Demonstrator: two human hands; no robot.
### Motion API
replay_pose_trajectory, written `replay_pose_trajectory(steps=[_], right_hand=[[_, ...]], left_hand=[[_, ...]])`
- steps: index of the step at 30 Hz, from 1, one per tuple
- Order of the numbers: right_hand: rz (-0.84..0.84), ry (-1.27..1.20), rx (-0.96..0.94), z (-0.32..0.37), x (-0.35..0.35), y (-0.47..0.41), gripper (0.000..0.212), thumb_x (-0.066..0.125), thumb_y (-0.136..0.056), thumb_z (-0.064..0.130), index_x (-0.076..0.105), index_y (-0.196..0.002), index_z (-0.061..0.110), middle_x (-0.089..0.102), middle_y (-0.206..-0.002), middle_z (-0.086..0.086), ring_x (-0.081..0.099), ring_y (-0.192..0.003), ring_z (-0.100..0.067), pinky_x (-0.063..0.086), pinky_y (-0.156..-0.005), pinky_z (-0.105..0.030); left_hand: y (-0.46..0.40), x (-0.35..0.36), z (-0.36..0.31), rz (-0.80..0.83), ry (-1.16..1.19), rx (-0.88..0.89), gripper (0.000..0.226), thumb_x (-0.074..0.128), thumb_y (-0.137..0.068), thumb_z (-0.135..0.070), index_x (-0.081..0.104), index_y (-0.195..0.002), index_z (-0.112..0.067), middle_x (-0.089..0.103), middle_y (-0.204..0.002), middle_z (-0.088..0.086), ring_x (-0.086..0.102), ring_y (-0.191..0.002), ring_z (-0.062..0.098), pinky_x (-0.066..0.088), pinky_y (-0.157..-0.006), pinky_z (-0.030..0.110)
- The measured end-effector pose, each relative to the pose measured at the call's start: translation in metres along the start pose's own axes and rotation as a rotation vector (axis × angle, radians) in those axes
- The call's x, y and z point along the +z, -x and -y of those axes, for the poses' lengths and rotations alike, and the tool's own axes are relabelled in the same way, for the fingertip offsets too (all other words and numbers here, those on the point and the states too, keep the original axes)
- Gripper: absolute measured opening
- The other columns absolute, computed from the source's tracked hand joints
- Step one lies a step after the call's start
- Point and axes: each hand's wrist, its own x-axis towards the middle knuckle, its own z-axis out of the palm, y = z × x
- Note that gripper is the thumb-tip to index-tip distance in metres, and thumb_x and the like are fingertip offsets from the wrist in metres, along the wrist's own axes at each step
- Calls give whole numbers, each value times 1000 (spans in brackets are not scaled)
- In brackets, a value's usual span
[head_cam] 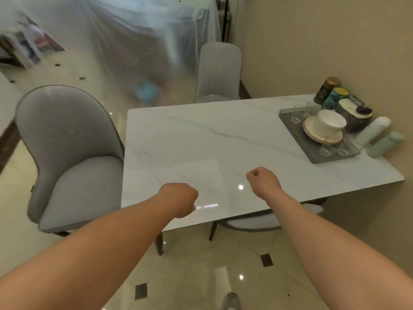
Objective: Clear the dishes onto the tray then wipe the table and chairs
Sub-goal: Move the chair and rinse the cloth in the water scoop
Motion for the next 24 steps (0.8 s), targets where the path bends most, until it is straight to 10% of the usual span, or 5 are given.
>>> replay_pose_trajectory(steps=[6, 9, 14, 18, 24], right_hand=[[34, -31, -106, 153, 117, 60, 28, 48, -96, 23, 46, -72, 9, 40, -69, -13, 37, -64, -20, 30, -63, -32], [82, -45, -181, 223, 183, 84, 34, 50, -94, 22, 55, -84, -10, 44, -71, -18, 40, -67, -20, 31, -65, -31], [149, 40, -336, 325, 261, 116, 32, 48, -98, 25, 46, -68, 15, 43, -61, -5, 42, -57, -22, 35, -58, -32], [184, 45, -363, 378, 299, 101, 36, 47, -100, 27, 68, -99, -3, 66, -82, -17, 60, -71, -28, 46, -65, -35], [220, -20, -413, 465, 366, 40, 40, 50, -100, 29, 68, -100, -7, 70, -100, -25, 62, -78, -30, 52, -79, -40]], left_hand=[[102, 23, 170, -75, 145, -64, 40, 48, -103, -39, 55, -139, -24, 61, -130, 1, 60, -115, 26, 52, -90, 38], [152, 43, 253, -102, 177, -127, 25, 50, -99, -31, 68, -110, -19, 66, -102, 3, 62, -91, 27, 52, -73, 36], [200, 65, 362, -198, 214, -227, 31, 50, -99, -40, 68, -89, -17, 67, -89, 2, 62, -85, 26, 49, -67, 37], [206, 68, 414, -223, 218, -273, 51, 38, -103, -56, 60, -79, -17, 58, -78, 1, 58, -80, 25, 37, -63, 34], [179, 70, 506, -218, 312, -286, 35, 45, -102, -39, 55, -134, -30, 65, -124, 0, 61, -115, 26, 49, -85, 36]])
